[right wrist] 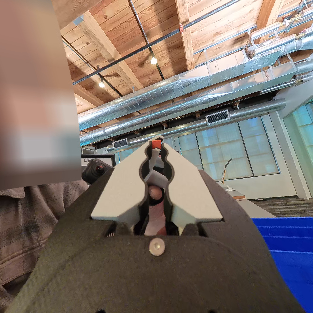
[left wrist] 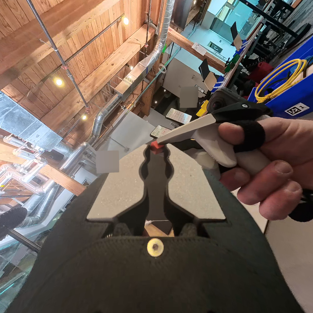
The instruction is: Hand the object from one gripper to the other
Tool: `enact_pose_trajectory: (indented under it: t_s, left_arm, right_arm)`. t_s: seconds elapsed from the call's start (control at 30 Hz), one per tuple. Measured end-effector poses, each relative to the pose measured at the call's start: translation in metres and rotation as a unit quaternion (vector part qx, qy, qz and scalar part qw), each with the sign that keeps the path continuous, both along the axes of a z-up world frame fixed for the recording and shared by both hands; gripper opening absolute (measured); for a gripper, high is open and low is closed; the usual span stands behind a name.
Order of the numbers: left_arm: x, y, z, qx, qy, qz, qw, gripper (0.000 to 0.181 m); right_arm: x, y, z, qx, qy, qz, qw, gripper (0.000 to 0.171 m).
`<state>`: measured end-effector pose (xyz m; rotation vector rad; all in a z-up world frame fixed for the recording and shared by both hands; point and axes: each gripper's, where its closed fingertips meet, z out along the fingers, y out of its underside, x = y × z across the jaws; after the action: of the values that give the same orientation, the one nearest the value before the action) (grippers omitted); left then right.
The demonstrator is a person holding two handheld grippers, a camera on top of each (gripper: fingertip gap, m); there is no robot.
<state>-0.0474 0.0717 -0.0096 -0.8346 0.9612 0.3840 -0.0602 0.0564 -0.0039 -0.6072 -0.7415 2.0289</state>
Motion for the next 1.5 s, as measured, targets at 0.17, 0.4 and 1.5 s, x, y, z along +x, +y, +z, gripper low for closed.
enact_pose_trajectory:
  t_s: [0.17, 0.4, 1.5]
  left_arm:
    - [-0.001, 0.0, 0.0, 0.009, 0.013, 0.008, 1.0, 0.015]
    - [-0.005, 0.004, -0.002, 0.025, 0.034, 0.031, 0.999, 0.015]
    - [-0.025, 0.026, -0.028, 0.007, 0.205, 0.171, 0.964, 0.014]
  right_arm:
    - [-0.001, 0.0, -0.001, 0.004, -0.006, -0.004, 1.0, 0.007]
    - [-0.001, 0.001, -0.002, 0.012, -0.016, -0.014, 1.0, 0.015]
    - [-0.025, 0.03, -0.039, 0.248, -0.337, -0.301, 0.857, 0.017]
